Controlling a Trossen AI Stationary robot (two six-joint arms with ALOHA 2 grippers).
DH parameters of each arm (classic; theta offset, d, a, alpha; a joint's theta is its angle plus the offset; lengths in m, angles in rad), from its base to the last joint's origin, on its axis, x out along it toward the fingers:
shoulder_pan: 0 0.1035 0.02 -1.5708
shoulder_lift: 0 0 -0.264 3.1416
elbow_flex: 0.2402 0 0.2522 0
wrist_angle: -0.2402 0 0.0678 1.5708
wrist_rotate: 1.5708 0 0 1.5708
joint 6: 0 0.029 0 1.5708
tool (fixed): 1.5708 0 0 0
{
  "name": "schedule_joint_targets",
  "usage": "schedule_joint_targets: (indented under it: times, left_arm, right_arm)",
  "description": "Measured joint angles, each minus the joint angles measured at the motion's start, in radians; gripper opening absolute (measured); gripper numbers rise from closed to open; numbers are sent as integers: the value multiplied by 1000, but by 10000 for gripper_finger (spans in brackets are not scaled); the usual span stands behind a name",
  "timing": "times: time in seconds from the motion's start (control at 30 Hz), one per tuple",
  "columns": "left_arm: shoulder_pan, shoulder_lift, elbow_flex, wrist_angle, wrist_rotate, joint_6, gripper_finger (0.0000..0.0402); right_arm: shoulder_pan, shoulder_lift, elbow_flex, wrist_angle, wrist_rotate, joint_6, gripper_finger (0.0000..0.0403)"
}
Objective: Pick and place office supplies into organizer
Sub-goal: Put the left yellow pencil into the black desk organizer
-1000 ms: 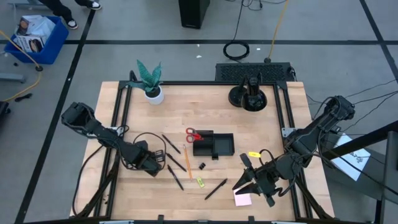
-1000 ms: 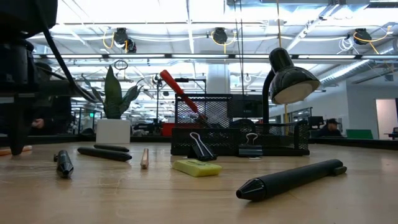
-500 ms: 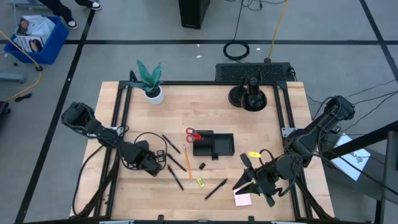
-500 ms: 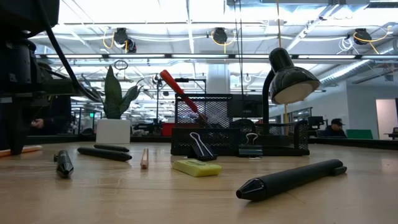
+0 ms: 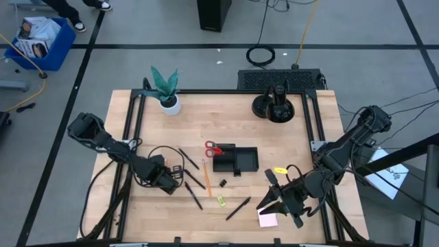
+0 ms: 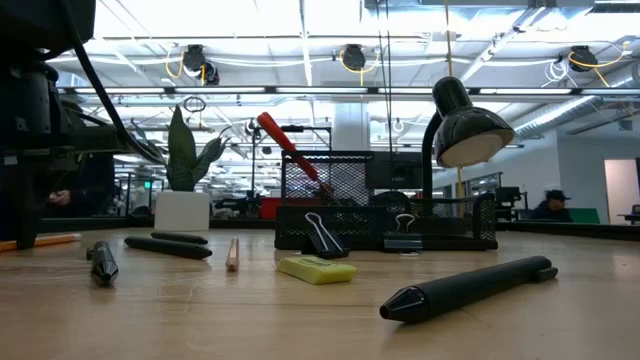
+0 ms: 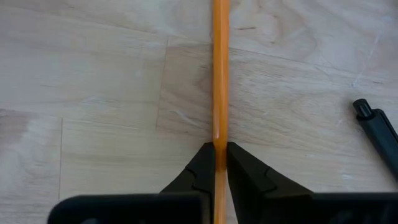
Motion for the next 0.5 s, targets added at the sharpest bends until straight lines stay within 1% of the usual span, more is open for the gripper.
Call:
schedule_joint_targets:
  times: [0.5]
  left_arm:
    - [0, 0, 0, 0, -10, 23, 32]
  right_arm:
    - [0, 0, 0, 0, 0, 0, 70]
